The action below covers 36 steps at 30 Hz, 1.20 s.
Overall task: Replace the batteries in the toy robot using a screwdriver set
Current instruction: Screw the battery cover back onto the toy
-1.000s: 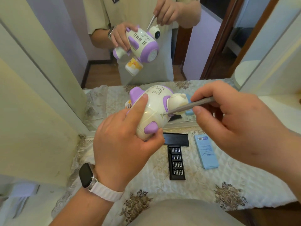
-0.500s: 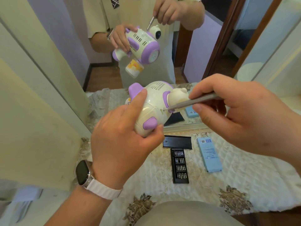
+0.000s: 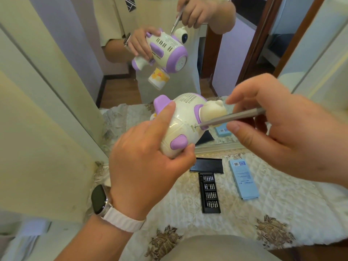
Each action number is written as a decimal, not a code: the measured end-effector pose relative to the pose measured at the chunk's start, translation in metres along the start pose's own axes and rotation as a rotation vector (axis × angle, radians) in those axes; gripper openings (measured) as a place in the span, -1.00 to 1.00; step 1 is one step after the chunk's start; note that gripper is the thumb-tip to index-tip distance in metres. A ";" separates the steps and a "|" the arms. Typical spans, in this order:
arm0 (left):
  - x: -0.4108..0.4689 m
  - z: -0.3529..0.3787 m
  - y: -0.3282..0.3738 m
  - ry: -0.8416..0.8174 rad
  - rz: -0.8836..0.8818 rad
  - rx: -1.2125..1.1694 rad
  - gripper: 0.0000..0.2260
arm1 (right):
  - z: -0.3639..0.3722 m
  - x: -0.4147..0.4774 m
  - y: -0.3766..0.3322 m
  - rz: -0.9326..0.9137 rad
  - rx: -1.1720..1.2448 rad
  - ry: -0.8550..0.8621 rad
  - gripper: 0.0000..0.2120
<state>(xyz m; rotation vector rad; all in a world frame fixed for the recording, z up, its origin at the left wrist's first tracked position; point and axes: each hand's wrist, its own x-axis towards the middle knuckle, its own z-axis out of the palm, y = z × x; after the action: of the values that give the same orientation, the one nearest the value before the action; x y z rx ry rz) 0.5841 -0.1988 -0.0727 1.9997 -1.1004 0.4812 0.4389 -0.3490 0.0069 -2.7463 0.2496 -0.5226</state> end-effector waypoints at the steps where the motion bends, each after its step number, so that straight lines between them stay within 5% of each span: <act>1: 0.000 -0.001 0.001 0.001 -0.002 -0.001 -0.43 | -0.001 0.000 0.000 -0.011 -0.008 0.023 -0.82; 10: 0.002 0.000 0.002 -0.016 -0.014 -0.019 -0.43 | -0.002 0.003 0.002 -0.039 -0.195 0.161 -0.76; 21: 0.007 0.001 -0.004 -0.016 -0.013 -0.021 -0.44 | -0.003 0.008 -0.006 0.013 -0.169 -0.004 -0.78; 30: 0.006 0.000 -0.003 0.012 -0.030 -0.033 -0.43 | -0.007 0.011 -0.009 -0.012 -0.128 -0.016 -0.67; 36: 0.007 0.000 0.000 0.007 -0.013 -0.025 -0.43 | -0.008 0.007 -0.008 0.008 -0.150 0.020 -0.79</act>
<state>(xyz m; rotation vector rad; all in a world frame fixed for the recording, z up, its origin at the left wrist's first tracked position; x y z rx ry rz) 0.5875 -0.2025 -0.0687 1.9813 -1.0829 0.4656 0.4431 -0.3459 0.0194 -2.8845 0.3158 -0.5504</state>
